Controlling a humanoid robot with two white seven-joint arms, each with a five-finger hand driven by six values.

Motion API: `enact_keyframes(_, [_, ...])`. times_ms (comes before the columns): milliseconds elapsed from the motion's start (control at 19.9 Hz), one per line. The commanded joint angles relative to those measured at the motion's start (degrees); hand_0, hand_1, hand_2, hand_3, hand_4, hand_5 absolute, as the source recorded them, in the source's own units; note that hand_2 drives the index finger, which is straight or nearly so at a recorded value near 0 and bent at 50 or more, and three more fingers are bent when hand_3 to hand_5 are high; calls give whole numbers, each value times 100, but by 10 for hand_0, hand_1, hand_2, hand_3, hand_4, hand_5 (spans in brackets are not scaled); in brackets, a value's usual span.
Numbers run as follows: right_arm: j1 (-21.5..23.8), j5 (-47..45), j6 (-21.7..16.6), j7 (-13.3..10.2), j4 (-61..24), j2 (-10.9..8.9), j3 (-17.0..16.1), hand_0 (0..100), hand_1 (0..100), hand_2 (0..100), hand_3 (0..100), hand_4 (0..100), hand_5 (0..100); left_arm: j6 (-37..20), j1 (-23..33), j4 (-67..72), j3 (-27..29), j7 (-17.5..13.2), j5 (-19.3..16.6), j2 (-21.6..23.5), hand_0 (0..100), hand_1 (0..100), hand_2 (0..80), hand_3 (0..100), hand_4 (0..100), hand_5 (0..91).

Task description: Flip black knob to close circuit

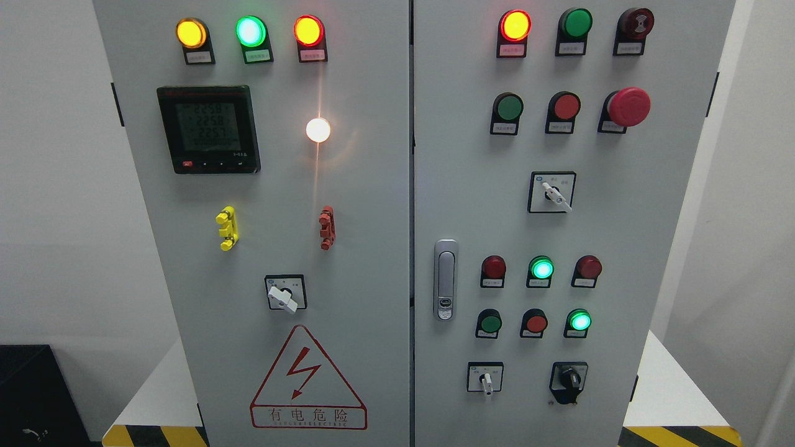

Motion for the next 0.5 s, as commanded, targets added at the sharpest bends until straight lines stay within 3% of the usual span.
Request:
enact_keyframes(0, [-410, 324, 287, 242, -474, 14, -170, 0, 0, 836, 991, 896, 964, -2, 123, -132, 0, -1, 0, -2, 120, 556, 0, 0, 0, 0])
enact_keyframes(452, [-876, 746, 877, 726, -624, 14, -135, 0, 0, 848, 994, 897, 964, -2, 123, -132, 0, -1, 0, -2, 120, 556, 0, 0, 0, 0])
